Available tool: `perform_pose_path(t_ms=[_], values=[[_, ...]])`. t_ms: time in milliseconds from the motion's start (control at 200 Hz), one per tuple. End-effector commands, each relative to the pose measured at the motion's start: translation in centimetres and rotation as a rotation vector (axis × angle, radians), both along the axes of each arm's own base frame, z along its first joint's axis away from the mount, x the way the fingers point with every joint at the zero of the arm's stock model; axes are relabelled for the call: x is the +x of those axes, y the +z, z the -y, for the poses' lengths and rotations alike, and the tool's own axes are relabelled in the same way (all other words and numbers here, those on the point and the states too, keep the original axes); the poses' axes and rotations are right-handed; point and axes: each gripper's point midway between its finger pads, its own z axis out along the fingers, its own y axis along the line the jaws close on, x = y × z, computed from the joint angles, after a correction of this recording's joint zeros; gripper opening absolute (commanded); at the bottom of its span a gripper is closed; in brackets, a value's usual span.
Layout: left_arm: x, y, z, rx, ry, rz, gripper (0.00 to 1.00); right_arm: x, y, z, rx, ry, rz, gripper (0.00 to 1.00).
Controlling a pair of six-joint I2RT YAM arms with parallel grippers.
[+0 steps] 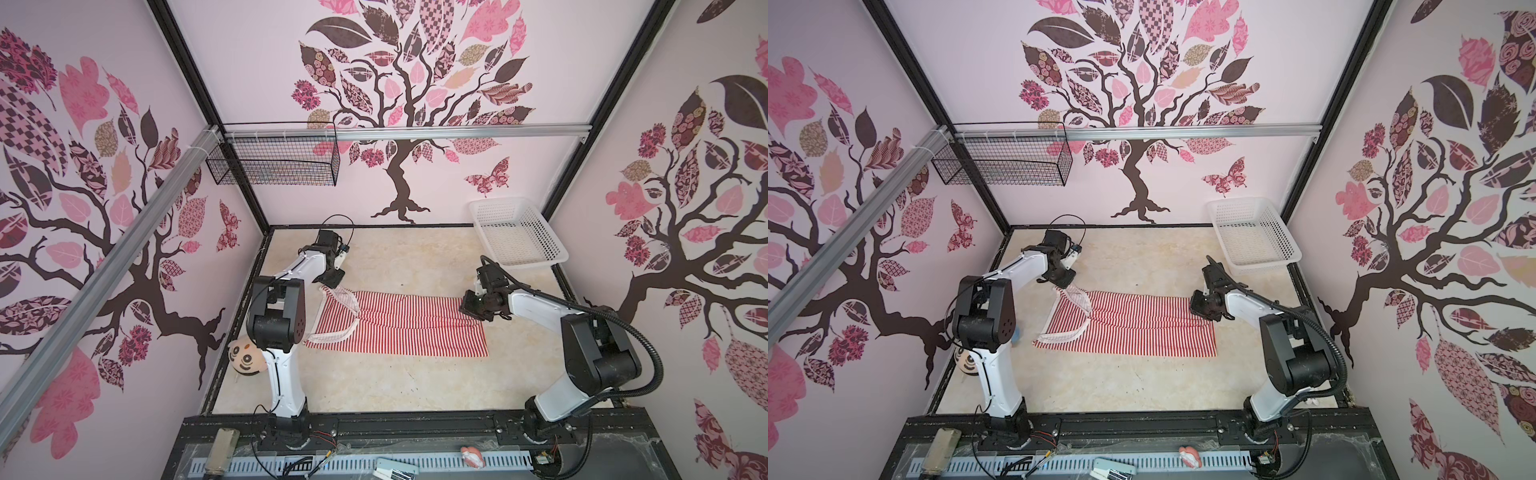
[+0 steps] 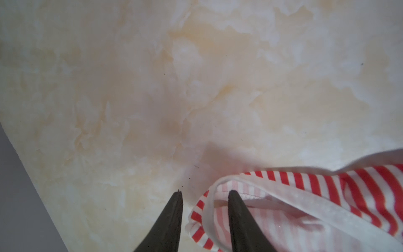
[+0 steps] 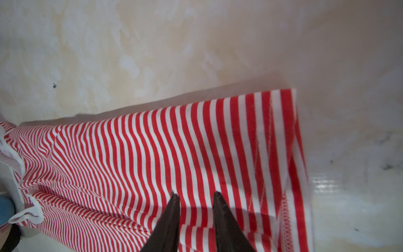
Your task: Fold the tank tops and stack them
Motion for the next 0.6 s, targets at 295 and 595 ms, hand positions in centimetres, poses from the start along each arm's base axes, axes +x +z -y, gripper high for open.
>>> perform_pose_path(t_ms=[295,595], values=[[0.3,0.9,0.3,-0.003,-0.016,0.025,0.08,-0.3,0.4,0.2,-0.01,-0.003,0.008,0.29],[-1.1,2.8,0.3,-0.026,-0.02,0.09,0.0,-0.5,0.5,0.3,-0.014,-0.003,0.009,0.29]])
